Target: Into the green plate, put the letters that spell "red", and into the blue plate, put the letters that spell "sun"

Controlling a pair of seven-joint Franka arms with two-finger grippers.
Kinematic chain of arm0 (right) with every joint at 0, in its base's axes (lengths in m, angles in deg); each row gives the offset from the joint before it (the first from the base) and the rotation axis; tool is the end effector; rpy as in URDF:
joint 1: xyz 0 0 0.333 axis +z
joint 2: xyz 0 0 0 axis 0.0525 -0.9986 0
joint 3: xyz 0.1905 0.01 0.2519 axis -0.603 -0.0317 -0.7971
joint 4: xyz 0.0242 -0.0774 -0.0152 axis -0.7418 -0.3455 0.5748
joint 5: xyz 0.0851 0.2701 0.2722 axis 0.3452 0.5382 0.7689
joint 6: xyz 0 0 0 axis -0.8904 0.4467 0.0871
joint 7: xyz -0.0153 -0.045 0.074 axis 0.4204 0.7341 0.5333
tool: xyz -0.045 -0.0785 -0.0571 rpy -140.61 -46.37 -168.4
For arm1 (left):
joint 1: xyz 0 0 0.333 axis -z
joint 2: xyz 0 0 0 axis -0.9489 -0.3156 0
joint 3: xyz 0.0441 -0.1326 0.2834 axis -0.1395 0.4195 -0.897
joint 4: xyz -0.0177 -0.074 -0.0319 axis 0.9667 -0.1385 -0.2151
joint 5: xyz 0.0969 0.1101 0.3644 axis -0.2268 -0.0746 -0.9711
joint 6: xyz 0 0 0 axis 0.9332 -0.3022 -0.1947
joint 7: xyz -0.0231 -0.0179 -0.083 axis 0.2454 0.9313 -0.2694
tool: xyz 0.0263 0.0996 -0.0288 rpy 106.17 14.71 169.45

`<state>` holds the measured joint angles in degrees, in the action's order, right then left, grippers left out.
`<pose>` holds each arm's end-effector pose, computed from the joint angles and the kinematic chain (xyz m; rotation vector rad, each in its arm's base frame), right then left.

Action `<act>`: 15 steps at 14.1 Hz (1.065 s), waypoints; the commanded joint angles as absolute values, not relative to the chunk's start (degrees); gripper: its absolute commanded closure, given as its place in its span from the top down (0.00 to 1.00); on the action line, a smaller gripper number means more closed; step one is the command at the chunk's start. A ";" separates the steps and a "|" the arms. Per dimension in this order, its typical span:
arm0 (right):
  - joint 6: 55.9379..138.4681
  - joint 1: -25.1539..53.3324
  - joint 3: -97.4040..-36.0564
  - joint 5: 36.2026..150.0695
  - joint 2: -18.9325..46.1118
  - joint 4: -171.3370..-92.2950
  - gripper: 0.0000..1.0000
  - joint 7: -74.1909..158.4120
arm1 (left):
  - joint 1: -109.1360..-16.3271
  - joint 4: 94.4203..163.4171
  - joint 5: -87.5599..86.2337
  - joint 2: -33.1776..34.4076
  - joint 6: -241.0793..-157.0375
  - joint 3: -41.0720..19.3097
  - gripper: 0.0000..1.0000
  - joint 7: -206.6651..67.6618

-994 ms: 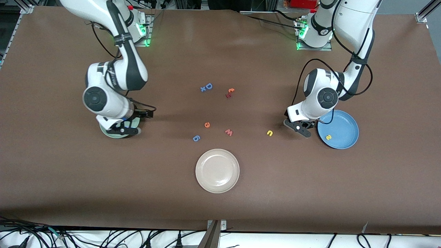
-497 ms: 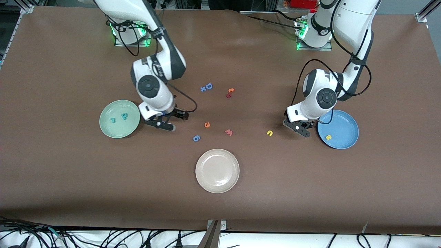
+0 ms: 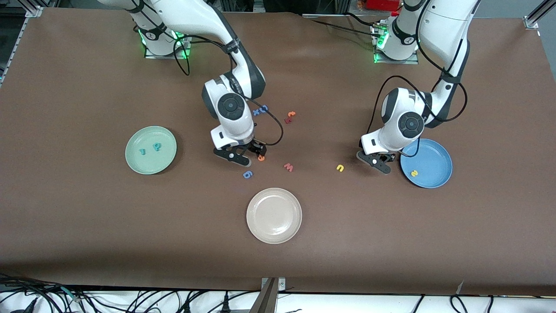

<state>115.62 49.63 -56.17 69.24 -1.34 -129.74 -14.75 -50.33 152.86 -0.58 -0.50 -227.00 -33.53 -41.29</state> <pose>0.5300 0.4237 0.2201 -3.0891 0.5689 -0.0183 0.5328 -0.1586 0.1717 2.9700 -0.8331 -0.1358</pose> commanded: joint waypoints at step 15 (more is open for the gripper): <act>122.65 51.31 -56.71 69.91 -9.62 -124.64 0.76 -16.01 | -50.51 151.20 0.28 3.82 -223.14 -37.98 0.18 -31.00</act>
<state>122.35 50.89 -56.45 69.25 -7.99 -126.61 -15.28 -50.38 151.56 -0.58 1.18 -226.04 -35.20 -37.16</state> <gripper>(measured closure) 0.229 0.731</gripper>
